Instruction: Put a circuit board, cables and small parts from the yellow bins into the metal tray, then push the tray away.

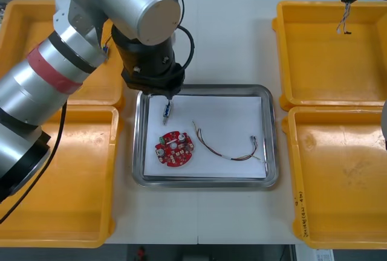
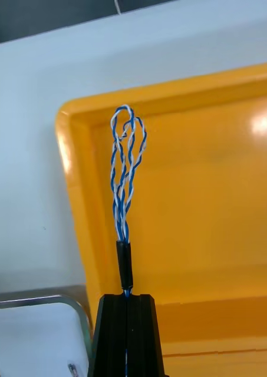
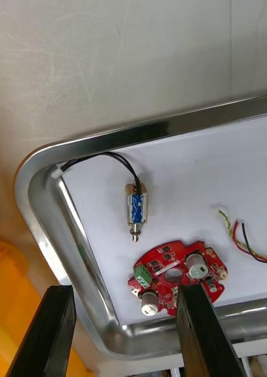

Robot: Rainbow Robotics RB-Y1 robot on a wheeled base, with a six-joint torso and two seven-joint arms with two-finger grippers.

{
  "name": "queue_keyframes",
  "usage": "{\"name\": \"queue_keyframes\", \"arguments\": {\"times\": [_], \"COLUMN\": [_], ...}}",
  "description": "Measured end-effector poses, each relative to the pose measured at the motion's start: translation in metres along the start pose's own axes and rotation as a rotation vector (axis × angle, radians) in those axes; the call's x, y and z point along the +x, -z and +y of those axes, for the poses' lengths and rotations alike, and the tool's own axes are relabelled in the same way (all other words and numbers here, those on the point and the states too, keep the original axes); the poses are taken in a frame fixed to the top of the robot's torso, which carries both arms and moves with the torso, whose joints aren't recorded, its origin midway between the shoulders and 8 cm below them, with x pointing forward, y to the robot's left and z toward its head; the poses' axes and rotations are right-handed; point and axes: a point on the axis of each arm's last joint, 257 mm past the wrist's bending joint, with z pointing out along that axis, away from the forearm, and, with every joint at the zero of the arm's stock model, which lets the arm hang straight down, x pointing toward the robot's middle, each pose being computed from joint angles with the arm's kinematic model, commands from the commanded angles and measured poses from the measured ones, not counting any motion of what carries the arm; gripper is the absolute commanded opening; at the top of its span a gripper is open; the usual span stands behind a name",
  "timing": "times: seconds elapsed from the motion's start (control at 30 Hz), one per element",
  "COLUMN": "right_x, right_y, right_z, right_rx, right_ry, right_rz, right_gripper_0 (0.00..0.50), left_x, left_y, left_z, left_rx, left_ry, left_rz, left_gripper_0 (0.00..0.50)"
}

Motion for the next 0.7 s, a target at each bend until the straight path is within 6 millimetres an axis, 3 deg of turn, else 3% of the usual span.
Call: {"name": "queue_keyframes", "arguments": {"times": [0.17, 0.27, 0.7], "right_x": [0.001, 0.013, 0.105], "right_y": [0.016, 0.022, 0.007], "right_z": [0.03, 0.047, 0.104], "right_rx": [-0.057, -0.086, -0.219], "right_ry": [0.137, 0.23, 0.531], "right_rz": [-0.066, -0.102, -0.027], "right_gripper_0": [0.0, 0.0, 0.0], "left_x": [-0.013, -0.024, -0.043], "left_y": [0.021, 0.032, 0.048], "left_z": [0.007, 0.014, 0.046], "left_rx": [0.047, 0.072, 0.072], "left_ry": [0.059, 0.103, 0.201], "left_rz": [-0.029, -0.056, -0.11], "left_gripper_0": [0.5, 0.5, 0.5]}}
